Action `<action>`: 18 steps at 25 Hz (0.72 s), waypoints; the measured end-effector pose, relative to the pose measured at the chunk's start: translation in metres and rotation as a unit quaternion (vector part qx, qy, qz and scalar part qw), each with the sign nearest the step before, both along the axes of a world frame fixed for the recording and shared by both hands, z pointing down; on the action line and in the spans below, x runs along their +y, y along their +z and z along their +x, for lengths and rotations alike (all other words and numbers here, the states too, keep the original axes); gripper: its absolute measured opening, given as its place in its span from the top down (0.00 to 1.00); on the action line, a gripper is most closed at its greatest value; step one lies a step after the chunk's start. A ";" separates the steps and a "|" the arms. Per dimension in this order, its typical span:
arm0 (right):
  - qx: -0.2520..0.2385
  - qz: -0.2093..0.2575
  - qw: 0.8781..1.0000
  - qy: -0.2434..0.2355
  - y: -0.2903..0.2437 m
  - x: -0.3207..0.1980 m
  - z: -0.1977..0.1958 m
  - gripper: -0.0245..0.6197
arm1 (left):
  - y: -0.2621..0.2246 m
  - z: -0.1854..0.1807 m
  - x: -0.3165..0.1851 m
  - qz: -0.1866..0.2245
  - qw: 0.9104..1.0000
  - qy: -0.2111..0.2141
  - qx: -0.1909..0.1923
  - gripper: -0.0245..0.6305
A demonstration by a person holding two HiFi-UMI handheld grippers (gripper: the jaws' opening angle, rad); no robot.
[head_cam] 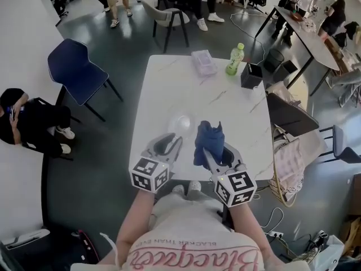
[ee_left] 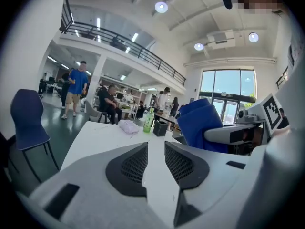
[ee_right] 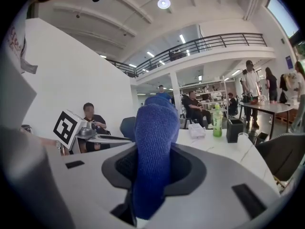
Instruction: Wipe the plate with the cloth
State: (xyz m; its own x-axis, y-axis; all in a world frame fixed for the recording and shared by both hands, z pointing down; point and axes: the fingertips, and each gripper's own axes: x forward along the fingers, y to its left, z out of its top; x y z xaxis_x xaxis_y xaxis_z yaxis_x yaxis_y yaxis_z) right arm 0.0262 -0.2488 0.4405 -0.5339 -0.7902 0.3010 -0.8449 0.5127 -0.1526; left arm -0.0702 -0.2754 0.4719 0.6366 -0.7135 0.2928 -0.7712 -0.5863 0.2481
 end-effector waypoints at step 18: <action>0.001 -0.042 0.999 -0.029 0.032 -0.058 0.000 0.78 | 0.110 -0.030 -0.062 -0.133 0.989 -0.028 -0.056 0.73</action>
State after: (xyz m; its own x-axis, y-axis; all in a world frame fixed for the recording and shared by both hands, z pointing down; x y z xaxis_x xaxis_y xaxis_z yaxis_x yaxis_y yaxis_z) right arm 0.0266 -0.3066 0.4724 -0.5773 -0.7299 0.3661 -0.8145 0.5464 -0.1951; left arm -0.0999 -0.3369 0.5815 0.5516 -0.6340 0.5420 -0.8316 -0.4678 0.2993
